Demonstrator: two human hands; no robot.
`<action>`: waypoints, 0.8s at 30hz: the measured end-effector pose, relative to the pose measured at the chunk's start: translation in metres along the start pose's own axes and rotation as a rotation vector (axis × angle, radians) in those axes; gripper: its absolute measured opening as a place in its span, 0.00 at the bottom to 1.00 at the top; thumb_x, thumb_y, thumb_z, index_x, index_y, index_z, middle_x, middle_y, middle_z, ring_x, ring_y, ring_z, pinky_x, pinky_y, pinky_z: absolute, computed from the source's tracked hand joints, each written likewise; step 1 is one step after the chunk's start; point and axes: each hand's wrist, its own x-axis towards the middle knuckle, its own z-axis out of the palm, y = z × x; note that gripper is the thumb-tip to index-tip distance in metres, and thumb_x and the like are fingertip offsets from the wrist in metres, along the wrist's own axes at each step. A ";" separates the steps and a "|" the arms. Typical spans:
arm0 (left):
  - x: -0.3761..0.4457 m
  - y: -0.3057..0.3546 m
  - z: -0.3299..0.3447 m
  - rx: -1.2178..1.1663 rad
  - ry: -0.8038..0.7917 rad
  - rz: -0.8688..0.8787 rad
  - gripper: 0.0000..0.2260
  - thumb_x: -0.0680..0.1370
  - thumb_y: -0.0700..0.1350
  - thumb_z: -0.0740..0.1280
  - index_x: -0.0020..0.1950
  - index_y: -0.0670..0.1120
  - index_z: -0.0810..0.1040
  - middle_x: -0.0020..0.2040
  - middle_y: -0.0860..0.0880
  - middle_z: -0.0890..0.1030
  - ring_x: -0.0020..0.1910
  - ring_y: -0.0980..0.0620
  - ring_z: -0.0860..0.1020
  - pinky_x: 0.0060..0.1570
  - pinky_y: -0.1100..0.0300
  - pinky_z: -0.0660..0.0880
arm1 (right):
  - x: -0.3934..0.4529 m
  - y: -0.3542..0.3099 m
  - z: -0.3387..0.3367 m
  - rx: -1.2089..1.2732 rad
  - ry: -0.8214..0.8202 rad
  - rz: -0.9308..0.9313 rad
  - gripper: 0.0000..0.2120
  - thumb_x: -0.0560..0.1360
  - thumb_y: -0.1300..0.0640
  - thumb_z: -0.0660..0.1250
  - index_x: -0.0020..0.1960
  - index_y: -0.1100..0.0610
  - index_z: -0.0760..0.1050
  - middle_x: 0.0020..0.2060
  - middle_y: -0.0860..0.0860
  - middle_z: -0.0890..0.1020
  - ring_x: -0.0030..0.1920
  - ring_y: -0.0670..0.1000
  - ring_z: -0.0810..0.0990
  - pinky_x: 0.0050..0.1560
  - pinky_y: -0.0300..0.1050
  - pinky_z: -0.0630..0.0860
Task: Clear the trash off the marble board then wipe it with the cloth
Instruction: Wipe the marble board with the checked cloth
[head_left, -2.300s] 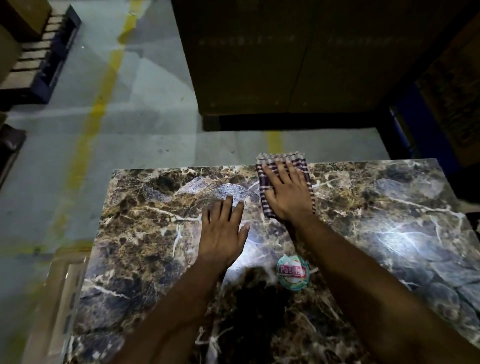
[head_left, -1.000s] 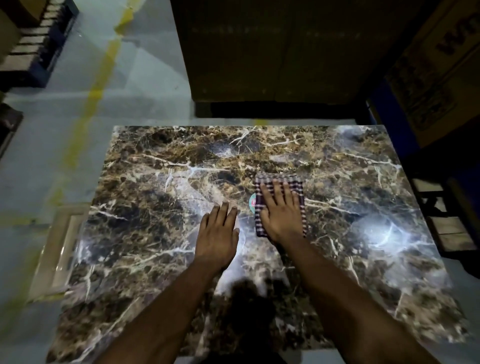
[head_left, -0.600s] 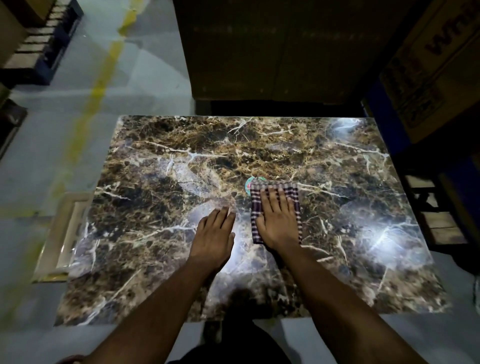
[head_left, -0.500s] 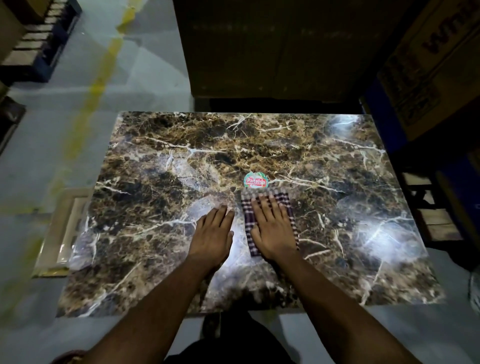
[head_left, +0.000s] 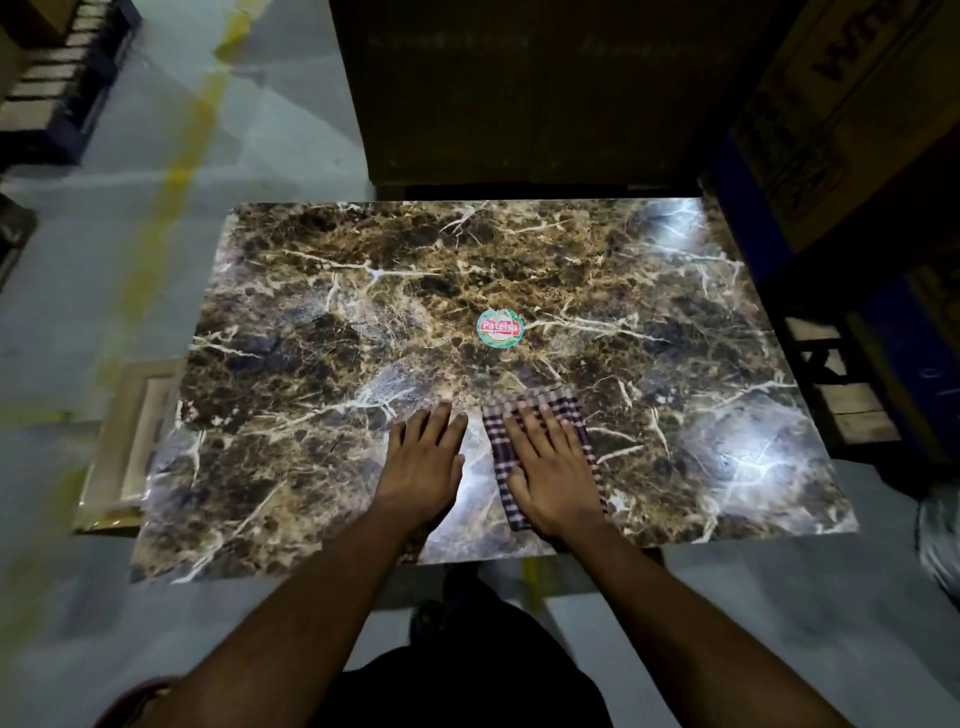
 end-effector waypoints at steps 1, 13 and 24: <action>-0.004 0.001 0.002 -0.008 0.006 -0.003 0.25 0.84 0.54 0.55 0.80 0.50 0.59 0.81 0.46 0.59 0.76 0.40 0.59 0.72 0.41 0.61 | -0.007 0.007 0.000 -0.001 0.006 -0.003 0.34 0.80 0.43 0.46 0.84 0.49 0.46 0.83 0.52 0.49 0.83 0.55 0.42 0.81 0.56 0.42; -0.035 0.017 0.010 -0.043 0.007 -0.008 0.25 0.85 0.53 0.53 0.82 0.54 0.53 0.83 0.43 0.51 0.79 0.39 0.52 0.75 0.39 0.56 | -0.042 -0.002 0.011 0.024 0.032 0.046 0.34 0.79 0.44 0.48 0.84 0.49 0.48 0.83 0.52 0.48 0.83 0.55 0.42 0.81 0.58 0.44; -0.044 0.042 0.014 -0.042 -0.053 0.005 0.26 0.83 0.55 0.56 0.80 0.48 0.57 0.83 0.44 0.51 0.80 0.39 0.50 0.73 0.38 0.56 | -0.061 0.001 0.015 0.017 0.027 0.055 0.35 0.78 0.44 0.49 0.84 0.49 0.50 0.83 0.52 0.52 0.83 0.56 0.47 0.80 0.55 0.41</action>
